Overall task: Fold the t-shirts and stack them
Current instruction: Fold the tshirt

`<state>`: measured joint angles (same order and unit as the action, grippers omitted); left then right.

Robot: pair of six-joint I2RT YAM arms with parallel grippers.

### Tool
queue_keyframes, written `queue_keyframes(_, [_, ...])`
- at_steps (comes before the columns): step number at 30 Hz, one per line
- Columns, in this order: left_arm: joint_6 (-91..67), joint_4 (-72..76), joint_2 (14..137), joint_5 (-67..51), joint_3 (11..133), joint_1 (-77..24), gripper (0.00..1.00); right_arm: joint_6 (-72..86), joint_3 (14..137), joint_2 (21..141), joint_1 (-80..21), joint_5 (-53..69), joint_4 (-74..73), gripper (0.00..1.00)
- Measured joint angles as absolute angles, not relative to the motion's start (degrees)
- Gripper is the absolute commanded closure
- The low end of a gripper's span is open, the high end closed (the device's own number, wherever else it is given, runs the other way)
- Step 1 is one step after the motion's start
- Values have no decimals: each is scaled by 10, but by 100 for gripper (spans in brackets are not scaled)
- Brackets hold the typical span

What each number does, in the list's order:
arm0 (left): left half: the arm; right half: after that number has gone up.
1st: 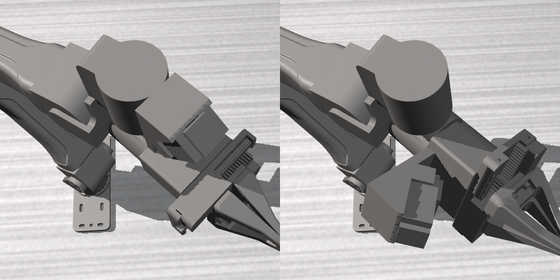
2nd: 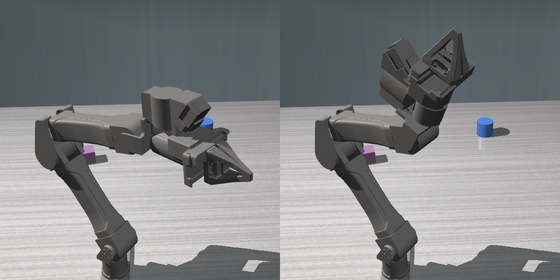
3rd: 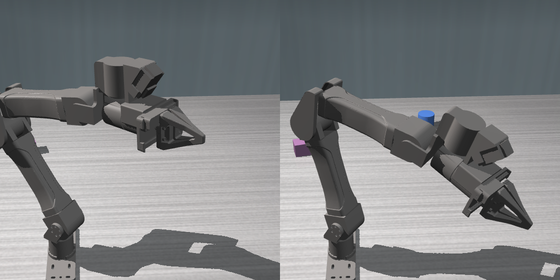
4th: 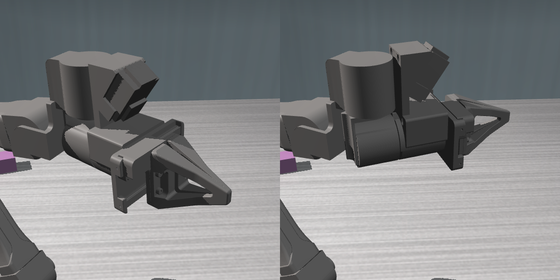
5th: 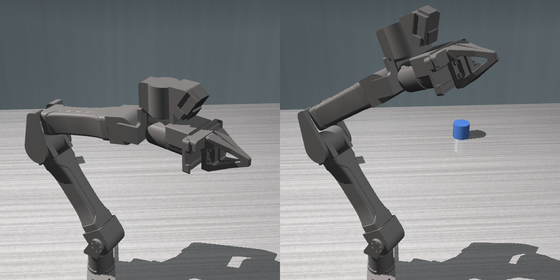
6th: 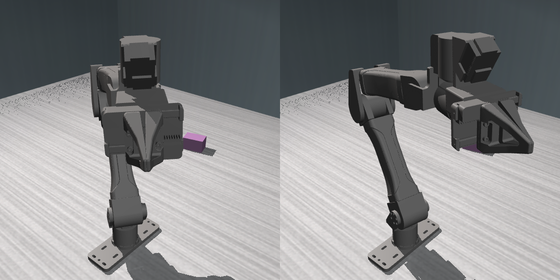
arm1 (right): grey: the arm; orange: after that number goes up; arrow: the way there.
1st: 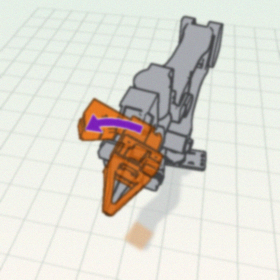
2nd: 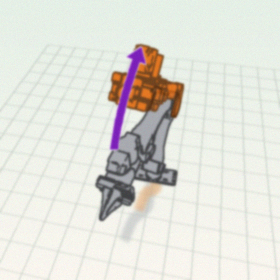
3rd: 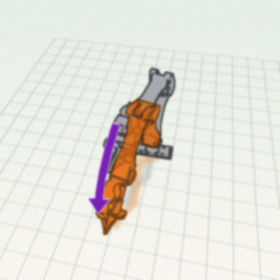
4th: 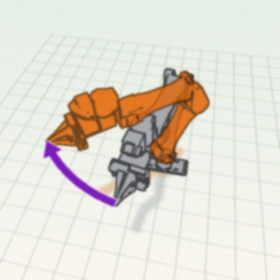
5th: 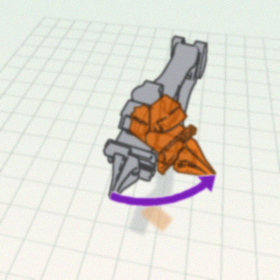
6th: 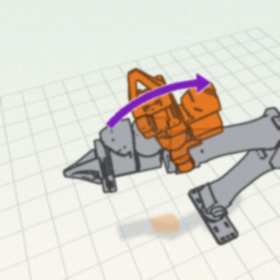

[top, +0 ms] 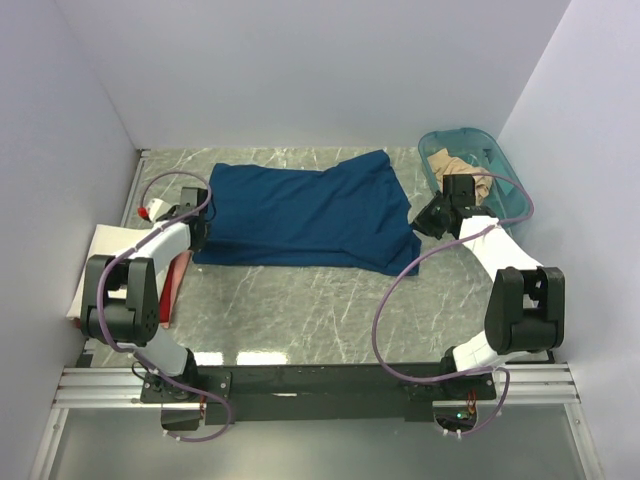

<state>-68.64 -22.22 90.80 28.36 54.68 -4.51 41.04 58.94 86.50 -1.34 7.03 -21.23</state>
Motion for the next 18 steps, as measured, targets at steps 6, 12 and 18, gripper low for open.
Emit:
queue_keyframes(6, [-682, -225, 913, 283, 566, -34, 98, 408, 589, 866, -11, 75, -206, 100])
queue_keyframes(12, [-681, -225, 938, 278, 594, -31, 98, 408, 589, 880, -11, 80, -205, 100])
queue_keyframes(18, [-674, -231, 960, 277, 616, -31, 99, 408, 597, 893, -8, 81, -206, 100])
